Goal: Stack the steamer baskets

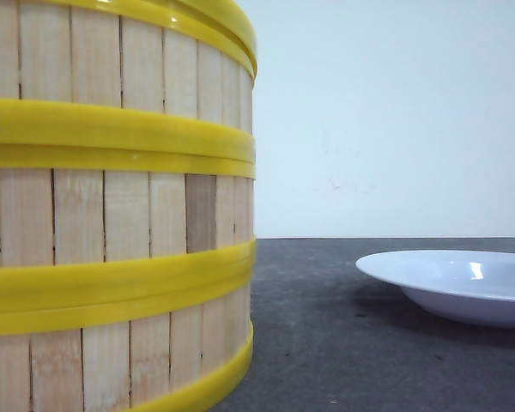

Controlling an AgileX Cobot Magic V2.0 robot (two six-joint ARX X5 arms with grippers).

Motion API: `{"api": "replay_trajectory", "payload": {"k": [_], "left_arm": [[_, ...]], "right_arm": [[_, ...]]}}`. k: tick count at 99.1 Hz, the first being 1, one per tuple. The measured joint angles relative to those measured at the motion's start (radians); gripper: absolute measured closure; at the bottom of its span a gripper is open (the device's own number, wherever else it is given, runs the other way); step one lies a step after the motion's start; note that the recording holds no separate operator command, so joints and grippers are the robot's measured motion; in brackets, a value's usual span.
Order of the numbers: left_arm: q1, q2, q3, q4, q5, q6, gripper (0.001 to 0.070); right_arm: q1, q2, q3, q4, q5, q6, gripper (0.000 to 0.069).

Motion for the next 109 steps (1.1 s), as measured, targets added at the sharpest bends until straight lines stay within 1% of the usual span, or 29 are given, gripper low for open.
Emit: {"api": "replay_trajectory", "payload": {"k": [10,18,38,44,47,49,54,58,64,70,78,109], "left_arm": [[0.0,0.0,0.0,-0.003,0.0,0.0,0.0467],[0.0,0.0,0.0,-0.006,0.0,0.0,0.0467],[0.0,0.0,0.0,-0.006,0.0,0.0,0.0468],[0.0,0.0,0.0,-0.006,0.0,0.0,0.049],[0.0,0.0,0.0,-0.006,0.0,0.0,0.0529],[0.0,0.0,0.0,-0.006,0.0,-0.001,0.0566],[0.0,0.0,0.0,-0.006,0.0,-0.005,0.0638],[0.0,0.0,0.0,-0.006,0.0,-0.008,0.0667],[0.0,0.0,0.0,-0.006,0.0,-0.009,0.0684],[0.0,0.0,0.0,-0.006,0.0,-0.013,0.069],[0.0,0.0,0.0,-0.006,0.0,-0.016,0.0692],[0.0,0.0,0.0,-0.006,0.0,-0.016,0.0692]], "right_arm": [[-0.058,-0.069,-0.143,0.041,-0.01,0.007,0.0334],[-0.087,-0.092,-0.212,0.067,-0.008,0.008,0.0334],[-0.101,-0.096,-0.23,0.091,-0.008,0.008,0.0334],[-0.101,-0.095,-0.23,0.094,-0.008,0.009,0.0337],[-0.101,-0.096,-0.23,0.097,-0.008,0.013,0.0359],[-0.101,-0.096,-0.23,0.098,-0.008,0.014,0.039],[-0.101,-0.095,-0.23,0.101,-0.008,0.021,0.0521],[-0.101,-0.095,-0.23,0.105,-0.008,0.024,0.0595],[-0.101,-0.095,-0.23,0.114,-0.008,0.027,0.0644],[-0.101,-0.095,-0.23,0.11,-0.008,0.028,0.0664],[-0.101,-0.096,-0.23,0.105,-0.008,0.029,0.0673],[-0.101,-0.096,-0.23,0.115,-0.008,0.031,0.0675]]}}
